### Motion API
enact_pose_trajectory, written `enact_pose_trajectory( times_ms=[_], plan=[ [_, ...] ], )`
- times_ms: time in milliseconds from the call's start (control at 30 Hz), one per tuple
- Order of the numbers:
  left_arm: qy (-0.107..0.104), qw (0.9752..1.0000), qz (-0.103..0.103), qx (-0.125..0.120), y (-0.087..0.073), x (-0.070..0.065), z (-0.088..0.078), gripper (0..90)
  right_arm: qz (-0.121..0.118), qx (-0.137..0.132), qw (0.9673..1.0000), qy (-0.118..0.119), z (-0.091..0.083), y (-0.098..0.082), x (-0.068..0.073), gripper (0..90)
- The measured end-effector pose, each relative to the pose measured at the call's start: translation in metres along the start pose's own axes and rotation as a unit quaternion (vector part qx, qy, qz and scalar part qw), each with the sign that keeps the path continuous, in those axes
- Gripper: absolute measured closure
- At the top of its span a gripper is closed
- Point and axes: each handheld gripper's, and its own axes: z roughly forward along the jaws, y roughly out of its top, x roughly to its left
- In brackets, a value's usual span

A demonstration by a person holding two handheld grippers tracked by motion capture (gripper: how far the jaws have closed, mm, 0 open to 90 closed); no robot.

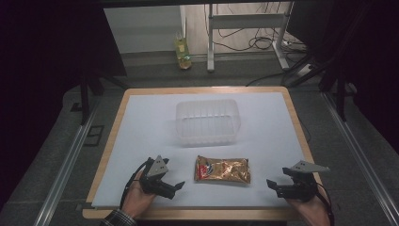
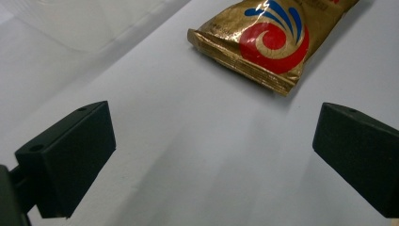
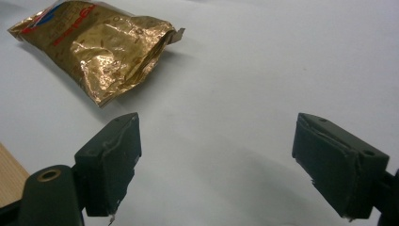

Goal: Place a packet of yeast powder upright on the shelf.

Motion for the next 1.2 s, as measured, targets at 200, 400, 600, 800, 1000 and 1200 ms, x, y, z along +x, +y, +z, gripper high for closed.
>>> enact_pose_trajectory(
  times_ms=[200,400,600,800,1000,1200],
  plan=[
    [0.003,0.9999,0.004,0.009,0.002,-0.002,0.001,0.0,-0.005,0.001,1.0,-0.005,0.0,0.0,0.0,15.2],
    [0.011,0.9997,0.007,0.018,0.003,-0.004,0.004,0.2,-0.005,-0.001,1.0,-0.006,0.0,0.0,0.0,14.7],
    [0.009,0.9999,0.002,0.014,0.005,-0.004,0.003,0.3,-0.01,0.002,0.9999,-0.009,0.001,0.0,0.002,13.8],
    [0.013,0.9999,0.0,0.011,0.007,-0.004,0.002,2.4,-0.009,0.0,0.9999,-0.01,0.001,0.0,0.002,13.4],
    [0.016,0.9999,0.003,0.004,0.01,-0.004,0.001,7.9,-0.011,0.0,0.9999,-0.012,0.001,0.001,0.002,13.2],
    [0.009,0.9998,0.015,0.008,0.014,-0.005,0.002,18.7,-0.016,0.002,0.9998,-0.014,0.001,0.001,0.002,13.1]
  ],
)
